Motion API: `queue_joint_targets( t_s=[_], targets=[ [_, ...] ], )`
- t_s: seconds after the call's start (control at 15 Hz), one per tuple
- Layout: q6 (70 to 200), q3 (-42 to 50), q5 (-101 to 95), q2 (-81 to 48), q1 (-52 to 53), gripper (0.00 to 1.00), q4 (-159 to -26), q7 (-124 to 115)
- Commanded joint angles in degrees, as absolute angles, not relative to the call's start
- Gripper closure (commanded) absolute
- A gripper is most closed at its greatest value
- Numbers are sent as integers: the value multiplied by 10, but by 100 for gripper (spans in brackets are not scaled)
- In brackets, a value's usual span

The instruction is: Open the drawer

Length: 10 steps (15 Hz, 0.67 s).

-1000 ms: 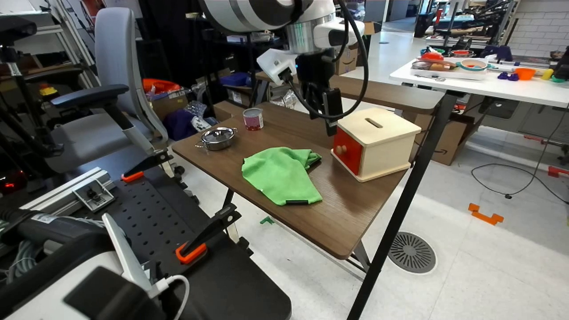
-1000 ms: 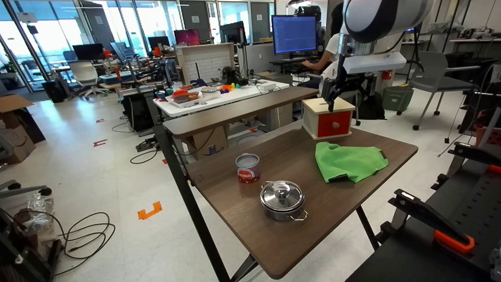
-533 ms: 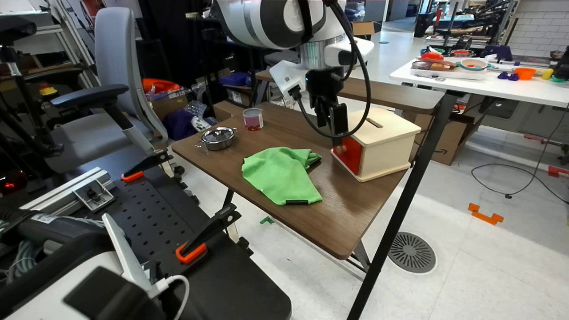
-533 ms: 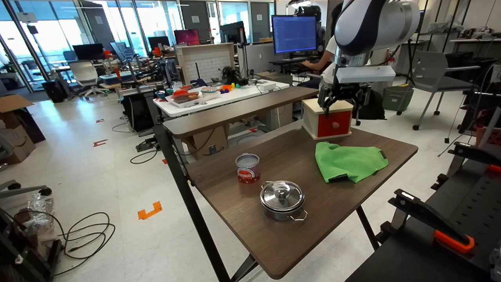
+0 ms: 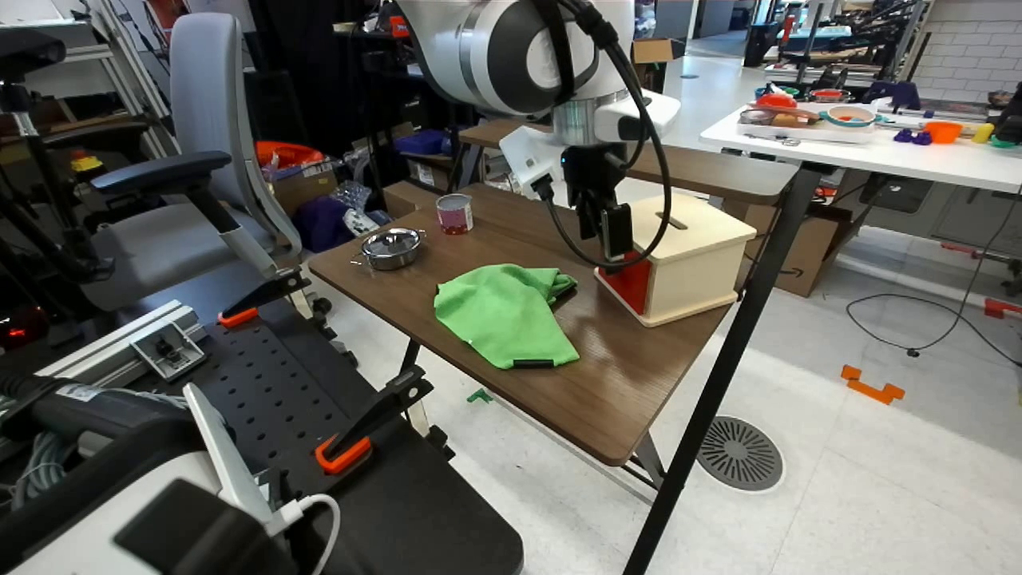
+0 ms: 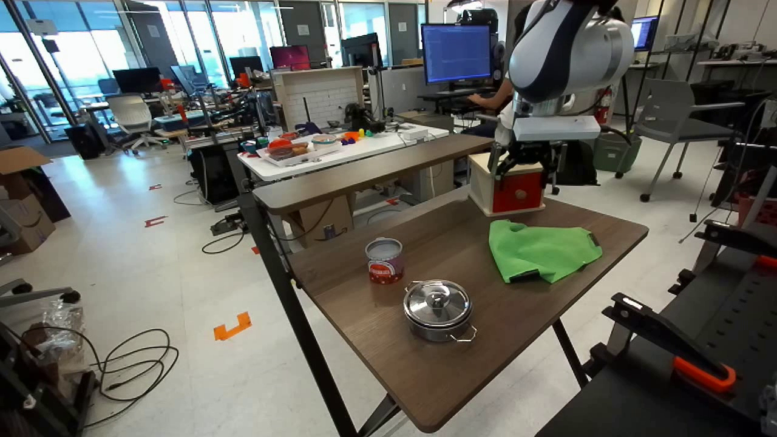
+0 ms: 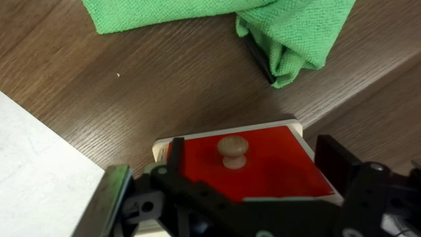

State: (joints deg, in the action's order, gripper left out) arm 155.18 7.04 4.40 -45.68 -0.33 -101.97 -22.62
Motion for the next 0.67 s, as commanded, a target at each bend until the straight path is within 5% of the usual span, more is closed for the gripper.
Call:
queue_joint_targets(
  t_s=[0.0,0.27,0.33,0.4,0.6],
  targets=[
    [1543,74,59,-480,-5,0,-987,-220],
    [1542,80,56,-495,-1,0,-972,-224],
    [1541,81,56,-498,-1,6,-969,-224],
    [1541,81,56,-500,-1,26,-966,-224],
    [1543,84,54,-504,2,37,-963,-225]
  ],
)
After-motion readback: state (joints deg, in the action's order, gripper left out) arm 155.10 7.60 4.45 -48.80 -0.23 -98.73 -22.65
